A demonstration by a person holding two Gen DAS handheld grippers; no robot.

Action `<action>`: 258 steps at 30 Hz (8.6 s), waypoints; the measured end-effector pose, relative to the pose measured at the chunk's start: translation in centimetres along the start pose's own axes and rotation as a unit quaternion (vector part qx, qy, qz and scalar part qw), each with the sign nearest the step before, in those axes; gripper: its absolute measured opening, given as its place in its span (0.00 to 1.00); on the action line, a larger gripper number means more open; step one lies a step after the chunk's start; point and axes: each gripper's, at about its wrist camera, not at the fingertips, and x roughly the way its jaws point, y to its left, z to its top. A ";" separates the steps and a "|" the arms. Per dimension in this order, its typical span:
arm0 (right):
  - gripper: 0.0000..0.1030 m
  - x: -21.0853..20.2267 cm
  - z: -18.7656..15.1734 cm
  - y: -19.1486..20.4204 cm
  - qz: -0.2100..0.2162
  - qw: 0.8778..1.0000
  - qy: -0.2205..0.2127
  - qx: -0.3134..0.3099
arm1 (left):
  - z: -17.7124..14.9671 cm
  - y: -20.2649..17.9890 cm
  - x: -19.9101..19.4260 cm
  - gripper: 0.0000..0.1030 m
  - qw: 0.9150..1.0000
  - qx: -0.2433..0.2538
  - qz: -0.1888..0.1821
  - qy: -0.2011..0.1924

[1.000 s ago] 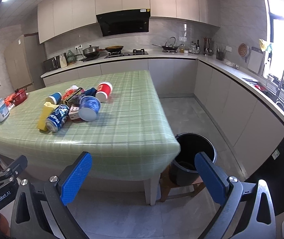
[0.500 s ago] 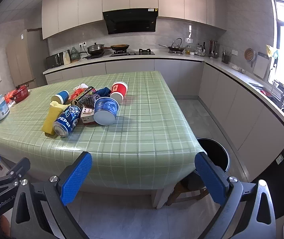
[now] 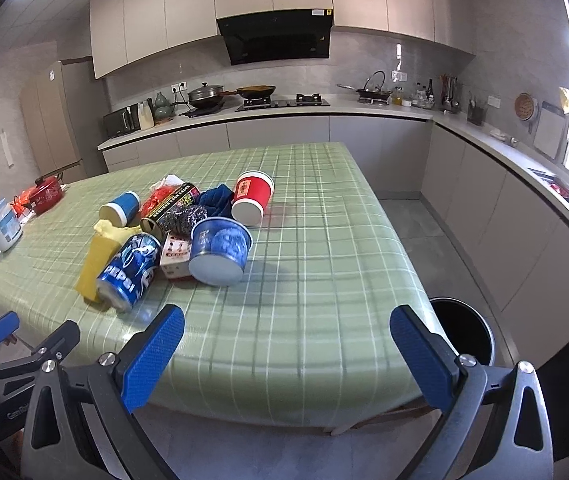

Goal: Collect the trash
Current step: 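Move both tools toward the trash pile on the island, then grasp the blue Pepsi can with the left tool while the right tool grasps the blue paper bowl, then carry the can and bowl over the black bucket and open both tools, then return both tools to the trash pile on the island, then grasp the yellow sponge with the left tool while the right tool grasps the white snack bag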

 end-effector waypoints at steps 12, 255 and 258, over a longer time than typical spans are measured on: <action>1.00 6.5 2.9 2.1 -0.014 0.999 0.026 0.016 | 3.5 1.0 6.8 0.76 0.997 0.025 -0.062 0.033; 0.55 23.8 4.0 10.7 0.197 0.962 0.150 0.116 | 7.2 9.2 15.5 0.63 0.996 0.011 -0.071 0.048; 0.54 22.7 4.3 11.4 0.176 0.972 0.130 0.083 | 7.1 9.2 15.7 0.63 0.996 0.013 -0.071 0.049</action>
